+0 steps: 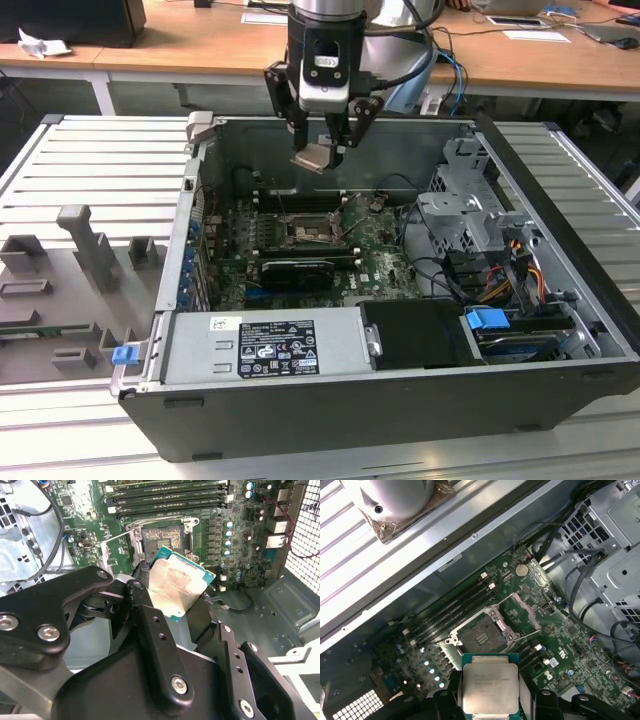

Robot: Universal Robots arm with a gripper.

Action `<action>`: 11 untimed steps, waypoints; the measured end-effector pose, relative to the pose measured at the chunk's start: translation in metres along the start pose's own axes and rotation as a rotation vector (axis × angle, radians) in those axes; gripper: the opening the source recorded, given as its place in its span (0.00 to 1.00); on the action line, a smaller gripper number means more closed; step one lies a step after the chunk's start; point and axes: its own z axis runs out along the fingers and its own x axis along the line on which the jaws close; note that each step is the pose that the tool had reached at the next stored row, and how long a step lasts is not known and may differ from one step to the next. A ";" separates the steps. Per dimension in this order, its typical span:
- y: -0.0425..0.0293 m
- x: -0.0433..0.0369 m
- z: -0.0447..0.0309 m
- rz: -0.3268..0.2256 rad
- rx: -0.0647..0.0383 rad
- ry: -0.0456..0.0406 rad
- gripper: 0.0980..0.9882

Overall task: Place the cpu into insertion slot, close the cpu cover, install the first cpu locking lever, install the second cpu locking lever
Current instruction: 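Place the cpu into insertion slot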

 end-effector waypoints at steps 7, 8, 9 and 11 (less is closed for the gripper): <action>-0.0006 -0.0007 0.0106 0.021 0.000 -0.0031 0.49; -0.0007 -0.0007 0.0118 0.038 -0.001 -0.0045 0.49; -0.0008 -0.0008 0.0127 0.052 -0.001 -0.0055 0.49; -0.0010 -0.0008 0.0147 0.088 -0.002 -0.0081 0.49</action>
